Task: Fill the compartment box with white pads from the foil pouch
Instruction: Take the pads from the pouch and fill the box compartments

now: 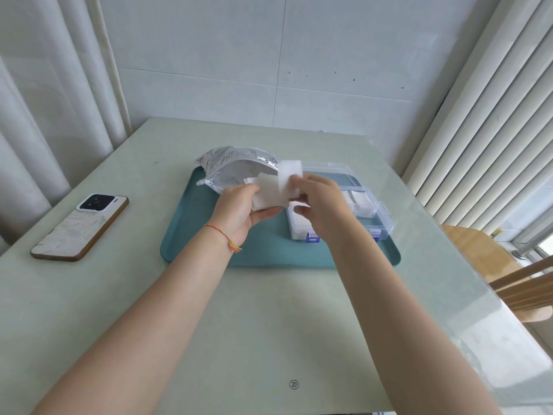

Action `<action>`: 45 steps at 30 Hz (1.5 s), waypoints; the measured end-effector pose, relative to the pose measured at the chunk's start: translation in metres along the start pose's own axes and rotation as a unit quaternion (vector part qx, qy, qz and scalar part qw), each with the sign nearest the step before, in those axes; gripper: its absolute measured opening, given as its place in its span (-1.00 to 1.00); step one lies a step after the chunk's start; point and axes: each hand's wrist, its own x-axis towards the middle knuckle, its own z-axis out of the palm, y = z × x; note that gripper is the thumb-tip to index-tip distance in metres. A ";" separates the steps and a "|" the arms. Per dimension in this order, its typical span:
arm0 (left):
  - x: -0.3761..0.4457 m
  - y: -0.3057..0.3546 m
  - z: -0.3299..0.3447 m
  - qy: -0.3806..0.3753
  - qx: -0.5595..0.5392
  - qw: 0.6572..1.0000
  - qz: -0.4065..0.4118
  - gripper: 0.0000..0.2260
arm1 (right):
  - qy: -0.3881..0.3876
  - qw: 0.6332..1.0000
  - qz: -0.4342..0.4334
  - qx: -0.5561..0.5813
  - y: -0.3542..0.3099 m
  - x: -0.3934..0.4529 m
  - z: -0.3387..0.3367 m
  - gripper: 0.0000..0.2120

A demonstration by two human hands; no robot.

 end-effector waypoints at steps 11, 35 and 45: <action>0.002 0.002 0.007 0.006 0.047 0.999 0.013 -0.82 | -0.002 0.984 -0.090 -0.151 -0.007 -0.004 -0.009 -0.84; -0.003 0.006 0.009 -0.049 0.022 0.997 -0.060 -0.77 | -0.014 0.921 -0.163 -0.353 -0.003 0.001 -0.006 -0.92; 0.005 -0.003 -0.001 -0.004 0.036 0.999 -0.013 -0.78 | -0.012 0.994 -0.052 -0.099 0.001 0.002 -0.008 -0.90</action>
